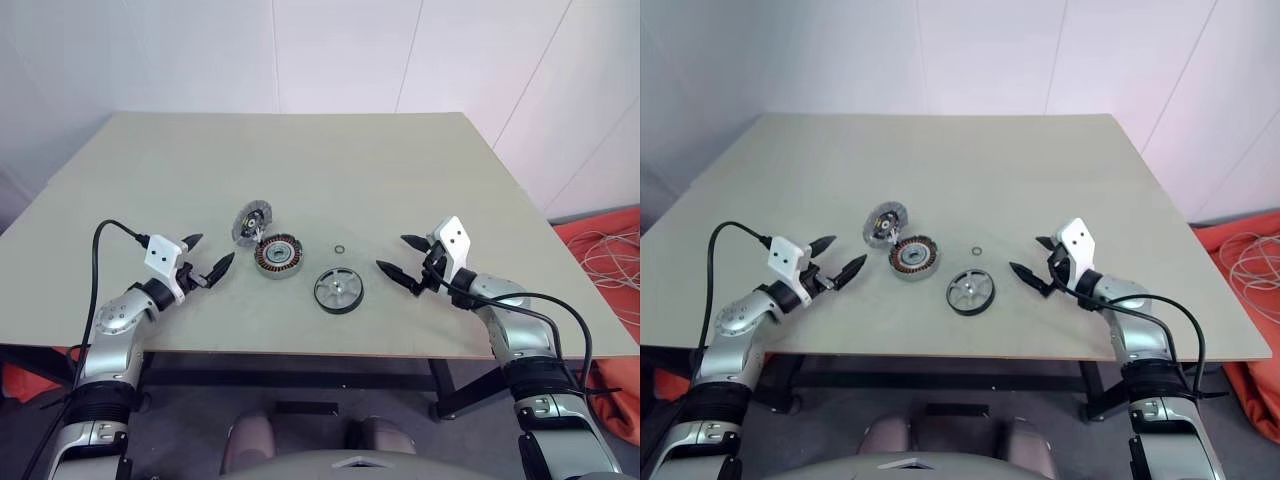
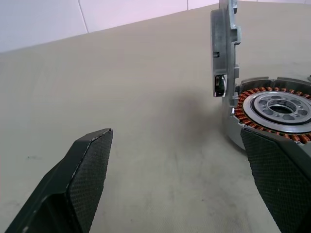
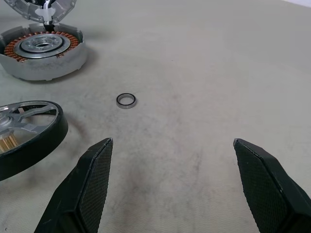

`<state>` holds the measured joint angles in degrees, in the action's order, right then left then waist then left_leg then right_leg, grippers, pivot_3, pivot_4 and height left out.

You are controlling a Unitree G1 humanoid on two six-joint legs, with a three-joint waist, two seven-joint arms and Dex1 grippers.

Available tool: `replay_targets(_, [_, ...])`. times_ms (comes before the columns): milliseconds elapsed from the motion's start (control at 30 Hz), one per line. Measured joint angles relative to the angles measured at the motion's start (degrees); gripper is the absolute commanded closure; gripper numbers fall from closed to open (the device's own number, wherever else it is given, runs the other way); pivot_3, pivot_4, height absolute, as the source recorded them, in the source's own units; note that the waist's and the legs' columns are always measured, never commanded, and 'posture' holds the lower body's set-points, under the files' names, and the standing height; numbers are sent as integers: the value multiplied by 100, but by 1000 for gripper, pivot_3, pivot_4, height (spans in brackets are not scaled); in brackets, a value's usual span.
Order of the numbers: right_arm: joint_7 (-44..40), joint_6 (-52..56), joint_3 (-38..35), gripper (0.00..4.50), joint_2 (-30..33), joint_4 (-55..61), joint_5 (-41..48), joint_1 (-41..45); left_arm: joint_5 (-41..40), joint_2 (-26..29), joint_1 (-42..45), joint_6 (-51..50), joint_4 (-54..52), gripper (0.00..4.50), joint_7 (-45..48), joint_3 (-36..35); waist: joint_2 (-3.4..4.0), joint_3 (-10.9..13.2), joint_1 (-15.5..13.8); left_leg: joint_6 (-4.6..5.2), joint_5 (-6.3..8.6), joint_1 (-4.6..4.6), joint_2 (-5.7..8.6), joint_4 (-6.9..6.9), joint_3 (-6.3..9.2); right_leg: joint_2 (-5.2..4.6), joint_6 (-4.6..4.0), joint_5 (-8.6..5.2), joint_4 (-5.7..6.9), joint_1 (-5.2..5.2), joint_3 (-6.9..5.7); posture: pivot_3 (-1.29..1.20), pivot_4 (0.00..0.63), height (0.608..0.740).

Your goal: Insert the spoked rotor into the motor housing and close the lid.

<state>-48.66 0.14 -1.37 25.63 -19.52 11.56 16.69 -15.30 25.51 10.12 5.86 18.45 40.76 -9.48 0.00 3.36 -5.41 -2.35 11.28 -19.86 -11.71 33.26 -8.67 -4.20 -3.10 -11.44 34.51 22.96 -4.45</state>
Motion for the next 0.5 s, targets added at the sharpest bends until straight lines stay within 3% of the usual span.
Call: replay_targets(500, [10,66,-2,0,-7,16,8,0,14,-11,55,41,118,9,5,1,0,0,-2,0,0,0,0,0,0,0,0,0,1,0,0,0,0,740])
